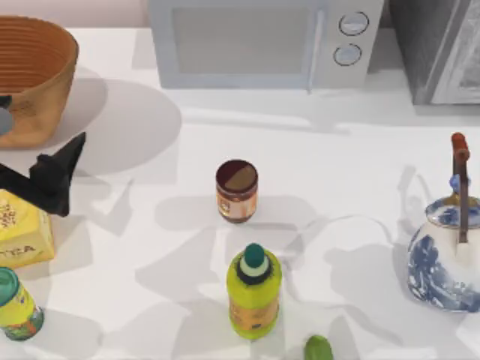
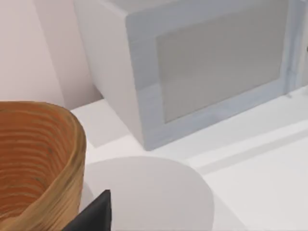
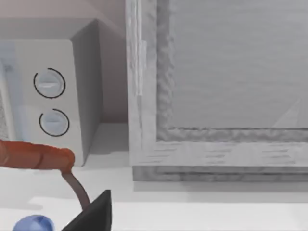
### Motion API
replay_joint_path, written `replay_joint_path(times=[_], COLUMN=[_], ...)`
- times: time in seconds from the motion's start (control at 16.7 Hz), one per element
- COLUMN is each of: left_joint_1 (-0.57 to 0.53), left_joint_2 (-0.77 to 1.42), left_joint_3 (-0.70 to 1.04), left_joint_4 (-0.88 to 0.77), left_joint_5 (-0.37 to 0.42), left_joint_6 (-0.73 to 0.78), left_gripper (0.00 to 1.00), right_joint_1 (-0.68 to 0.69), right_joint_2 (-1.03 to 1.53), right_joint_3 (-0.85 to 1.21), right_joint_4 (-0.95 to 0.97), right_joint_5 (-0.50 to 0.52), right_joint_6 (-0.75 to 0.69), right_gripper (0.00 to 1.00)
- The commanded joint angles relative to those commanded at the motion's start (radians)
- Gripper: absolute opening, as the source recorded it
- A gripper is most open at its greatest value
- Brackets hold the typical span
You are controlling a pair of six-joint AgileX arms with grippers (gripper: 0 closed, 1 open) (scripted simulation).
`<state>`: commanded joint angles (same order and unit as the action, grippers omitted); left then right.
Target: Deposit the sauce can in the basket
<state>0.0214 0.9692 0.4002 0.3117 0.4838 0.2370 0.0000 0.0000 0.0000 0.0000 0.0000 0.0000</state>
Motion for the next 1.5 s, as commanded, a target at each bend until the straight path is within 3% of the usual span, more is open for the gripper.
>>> replay_joint_path(times=[0.54, 0.78, 1.08, 1.5], left_joint_1=[-0.120, -0.172, -0.184, -0.179], left_joint_2=[0.783, 1.023, 1.193, 1.211], left_joint_3=[0.286, 0.372, 0.444, 0.450], left_joint_4=[0.215, 0.279, 0.337, 0.343], left_joint_5=[0.502, 0.660, 0.748, 0.756], left_joint_6=[0.247, 0.331, 0.399, 0.408], left_gripper=[1.00, 1.00, 1.00, 1.00], right_joint_1=[0.000, 0.000, 0.000, 0.000], right_joint_2=[0.000, 0.000, 0.000, 0.000], right_joint_3=[0.000, 0.000, 0.000, 0.000], right_joint_4=[0.000, 0.000, 0.000, 0.000], right_joint_5=[0.000, 0.000, 0.000, 0.000], right_joint_6=[0.000, 0.000, 0.000, 0.000], right_gripper=[1.00, 1.00, 1.00, 1.00])
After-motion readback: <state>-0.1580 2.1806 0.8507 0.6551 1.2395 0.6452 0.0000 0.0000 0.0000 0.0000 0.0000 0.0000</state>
